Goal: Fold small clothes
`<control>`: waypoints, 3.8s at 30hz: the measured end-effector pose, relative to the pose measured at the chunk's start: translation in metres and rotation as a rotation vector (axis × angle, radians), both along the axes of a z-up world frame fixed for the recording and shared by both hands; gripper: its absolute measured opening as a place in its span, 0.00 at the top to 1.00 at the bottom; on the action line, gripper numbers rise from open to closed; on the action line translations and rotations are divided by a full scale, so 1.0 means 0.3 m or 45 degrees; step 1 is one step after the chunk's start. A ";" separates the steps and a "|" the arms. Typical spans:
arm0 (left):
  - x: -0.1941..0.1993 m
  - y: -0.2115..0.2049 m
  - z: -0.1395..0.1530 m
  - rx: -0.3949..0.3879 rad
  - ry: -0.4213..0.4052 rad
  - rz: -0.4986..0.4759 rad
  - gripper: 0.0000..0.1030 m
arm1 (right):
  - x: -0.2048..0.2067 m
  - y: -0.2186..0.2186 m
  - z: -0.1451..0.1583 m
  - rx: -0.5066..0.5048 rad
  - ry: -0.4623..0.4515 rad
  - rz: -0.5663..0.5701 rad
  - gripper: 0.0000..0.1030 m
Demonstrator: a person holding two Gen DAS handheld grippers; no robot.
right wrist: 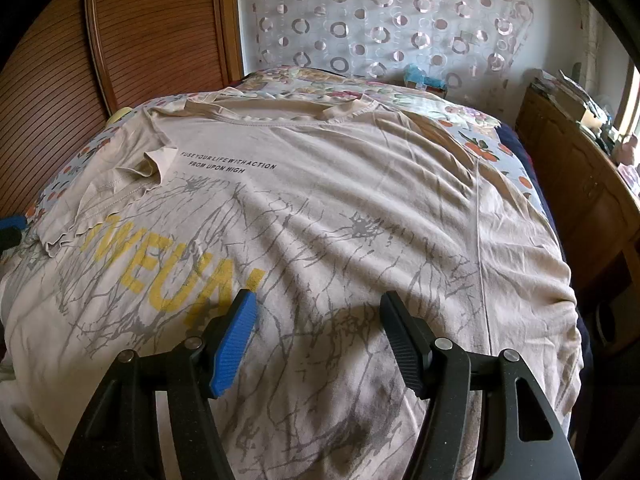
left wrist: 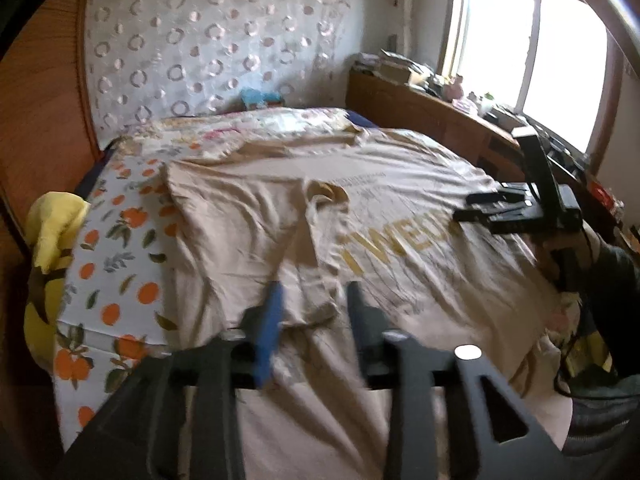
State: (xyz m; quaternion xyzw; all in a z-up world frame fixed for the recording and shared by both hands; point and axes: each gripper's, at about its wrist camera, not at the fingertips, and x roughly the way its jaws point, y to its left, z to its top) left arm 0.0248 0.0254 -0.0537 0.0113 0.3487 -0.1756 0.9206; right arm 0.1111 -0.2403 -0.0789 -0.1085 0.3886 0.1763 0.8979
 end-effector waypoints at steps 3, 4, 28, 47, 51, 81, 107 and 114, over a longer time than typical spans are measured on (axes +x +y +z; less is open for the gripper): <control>0.004 0.025 0.009 0.011 -0.023 0.046 0.43 | -0.010 0.016 0.009 -0.032 -0.023 0.005 0.36; 0.004 0.034 0.010 0.011 -0.032 0.060 0.33 | -0.018 0.028 0.020 -0.021 -0.034 0.021 0.36; 0.022 0.106 -0.043 0.021 -0.011 0.191 0.23 | 0.253 0.442 0.026 0.159 0.047 0.252 0.97; 0.041 0.051 -0.029 0.023 -0.037 0.179 0.23 | 0.103 0.193 0.099 0.115 -0.128 0.024 0.59; 0.055 0.023 -0.007 0.025 -0.058 0.165 0.23 | 0.020 0.067 0.091 0.104 -0.140 -0.046 0.59; 0.257 -0.233 -0.071 0.153 0.078 -0.064 0.23 | -0.110 -0.388 -0.009 0.048 0.010 -0.393 0.56; 0.325 -0.322 -0.148 0.255 0.197 -0.177 0.08 | -0.144 -0.326 0.086 0.113 -0.143 -0.232 0.94; 0.324 -0.321 -0.143 0.260 0.183 -0.163 0.08 | -0.122 -0.127 0.141 0.142 -0.178 -0.023 0.94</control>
